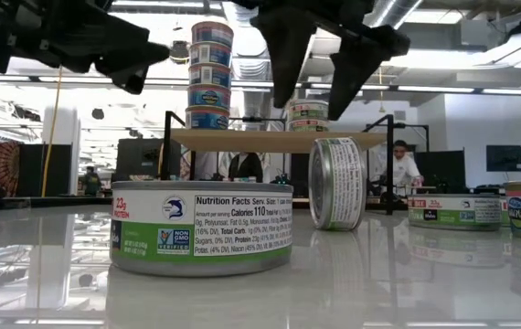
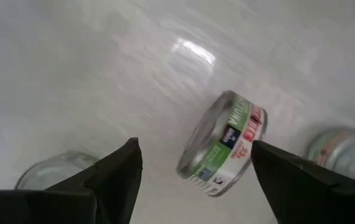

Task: Stack canned seafood by type on shelf
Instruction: Stack the green tuna can on top of the other green tuna cans on the shelf

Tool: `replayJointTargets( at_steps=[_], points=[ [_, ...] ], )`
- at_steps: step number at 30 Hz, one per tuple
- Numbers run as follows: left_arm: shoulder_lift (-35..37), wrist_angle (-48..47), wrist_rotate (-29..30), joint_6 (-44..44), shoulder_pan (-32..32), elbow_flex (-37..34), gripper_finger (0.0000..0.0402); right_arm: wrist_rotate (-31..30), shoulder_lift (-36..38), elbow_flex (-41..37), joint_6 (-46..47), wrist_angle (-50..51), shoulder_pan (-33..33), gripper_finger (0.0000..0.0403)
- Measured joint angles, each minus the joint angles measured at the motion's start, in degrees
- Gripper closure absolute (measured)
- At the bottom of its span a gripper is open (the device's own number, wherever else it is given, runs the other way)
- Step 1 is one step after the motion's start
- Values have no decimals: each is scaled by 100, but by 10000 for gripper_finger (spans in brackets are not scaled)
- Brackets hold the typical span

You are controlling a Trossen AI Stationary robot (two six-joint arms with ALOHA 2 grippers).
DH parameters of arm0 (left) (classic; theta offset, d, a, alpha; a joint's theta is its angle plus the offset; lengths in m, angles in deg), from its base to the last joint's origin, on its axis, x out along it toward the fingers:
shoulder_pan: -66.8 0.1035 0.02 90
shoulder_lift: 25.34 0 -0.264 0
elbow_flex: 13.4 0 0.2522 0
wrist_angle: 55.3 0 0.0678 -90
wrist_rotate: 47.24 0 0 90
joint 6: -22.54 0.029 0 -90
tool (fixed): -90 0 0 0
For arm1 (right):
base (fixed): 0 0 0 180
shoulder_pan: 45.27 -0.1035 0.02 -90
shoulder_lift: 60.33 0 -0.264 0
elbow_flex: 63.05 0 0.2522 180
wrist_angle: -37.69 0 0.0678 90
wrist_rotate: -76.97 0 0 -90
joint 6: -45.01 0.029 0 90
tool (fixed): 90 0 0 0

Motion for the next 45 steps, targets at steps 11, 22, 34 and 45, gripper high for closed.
replayJointTargets(
  at_steps=[11, 22, 34, 45],
  points=[
    [-4, -765, -545, -194, 0, 0, 273, 184, -41, 74, 1315, 263, -121, 81],
    [-4, -688, -563, -221, 0, 0, 273, 283, -147, 67, 1445, 350, -48, 81],
    [214, -809, -679, -257, -4, 7, 273, 367, -697, 65, 1255, 262, 183, 82],
    [571, -1118, -677, -255, -7, 7, 273, 734, -784, 63, 764, 257, 288, 206]
  ],
)
